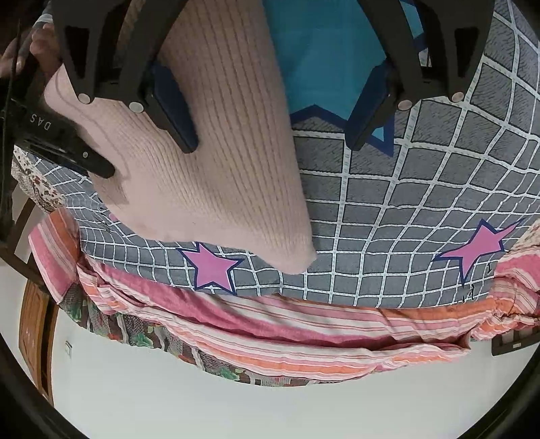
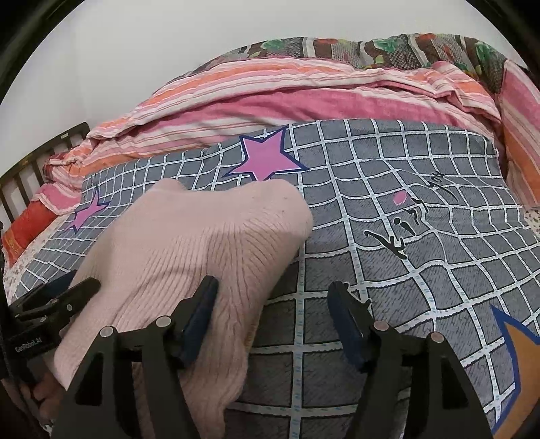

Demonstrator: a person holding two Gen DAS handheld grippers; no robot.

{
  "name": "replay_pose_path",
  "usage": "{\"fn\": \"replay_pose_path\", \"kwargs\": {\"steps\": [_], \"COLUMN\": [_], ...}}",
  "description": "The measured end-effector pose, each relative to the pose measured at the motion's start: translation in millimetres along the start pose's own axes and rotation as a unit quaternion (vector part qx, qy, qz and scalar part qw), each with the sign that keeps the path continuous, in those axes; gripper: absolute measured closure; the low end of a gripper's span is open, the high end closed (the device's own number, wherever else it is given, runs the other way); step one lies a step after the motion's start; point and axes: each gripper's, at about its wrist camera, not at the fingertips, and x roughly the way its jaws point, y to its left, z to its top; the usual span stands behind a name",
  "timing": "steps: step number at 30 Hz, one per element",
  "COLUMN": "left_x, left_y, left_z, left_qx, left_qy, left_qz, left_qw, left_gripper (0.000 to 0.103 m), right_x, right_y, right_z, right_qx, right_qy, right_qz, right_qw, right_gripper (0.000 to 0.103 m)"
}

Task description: Fold small clothes

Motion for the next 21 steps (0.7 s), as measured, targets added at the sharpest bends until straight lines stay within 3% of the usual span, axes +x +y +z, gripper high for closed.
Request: {"fn": "replay_pose_path", "kwargs": {"steps": [21], "left_x": [-4.4], "left_y": [-1.4], "left_z": [-0.7], "left_qx": [0.004], "left_qy": [-0.008], "left_qz": [0.012], "left_qw": [0.9999], "left_gripper": [0.013], "right_x": [-6.5], "right_y": [2.9], "right_z": [-1.4], "right_qx": [-0.009], "right_qy": [-0.016], "right_qz": [-0.009], "right_qw": [1.0], "right_gripper": [0.039]}}
